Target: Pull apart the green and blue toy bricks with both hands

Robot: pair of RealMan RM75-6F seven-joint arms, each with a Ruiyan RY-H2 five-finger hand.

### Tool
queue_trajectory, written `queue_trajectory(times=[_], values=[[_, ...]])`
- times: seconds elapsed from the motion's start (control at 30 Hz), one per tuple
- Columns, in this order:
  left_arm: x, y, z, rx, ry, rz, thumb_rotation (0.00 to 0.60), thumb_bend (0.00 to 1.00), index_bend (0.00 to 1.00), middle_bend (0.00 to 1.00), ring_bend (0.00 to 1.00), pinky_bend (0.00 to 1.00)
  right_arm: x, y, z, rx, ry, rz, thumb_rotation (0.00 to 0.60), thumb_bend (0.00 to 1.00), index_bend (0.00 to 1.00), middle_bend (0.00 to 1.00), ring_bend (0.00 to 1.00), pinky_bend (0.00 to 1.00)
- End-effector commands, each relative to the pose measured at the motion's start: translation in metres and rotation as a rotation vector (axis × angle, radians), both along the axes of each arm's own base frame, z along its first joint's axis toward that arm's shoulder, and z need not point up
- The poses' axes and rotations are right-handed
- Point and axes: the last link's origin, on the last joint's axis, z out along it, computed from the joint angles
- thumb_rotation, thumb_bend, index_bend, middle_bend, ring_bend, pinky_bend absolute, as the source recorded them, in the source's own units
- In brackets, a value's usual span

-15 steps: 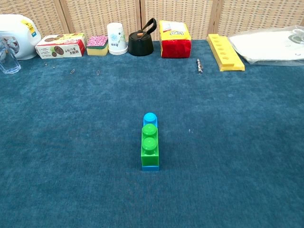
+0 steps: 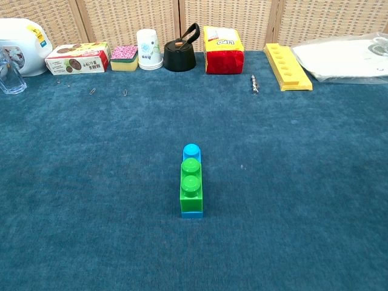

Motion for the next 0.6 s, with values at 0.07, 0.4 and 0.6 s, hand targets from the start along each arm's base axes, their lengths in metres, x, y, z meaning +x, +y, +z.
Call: queue_trajectory(times=[0.07,0.4,0.6], values=[[0.0,0.0,0.0,-0.007,0.005,0.004,0.6,0.14,0.29,0.28,0.22,0.27,0.001,-0.001,-0.001,0.01,-0.002,0.004,0.6,0.17,0.43,0.41,0.39,0.38],[0.004,0.004,0.002,-0.031,0.041,0.014,0.6,0.14,0.29,0.28,0.22,0.27,0.031,-0.036,-0.018,0.178,-0.127,0.229,0.6,0.17,0.4,0.41,0.39,0.39],[0.008,0.008,0.001,-0.046,0.054,0.024,0.6,0.14,0.29,0.28,0.22,0.27,0.061,-0.06,-0.038,0.32,-0.173,0.409,0.6,0.17,0.38,0.4,0.39,0.39]])
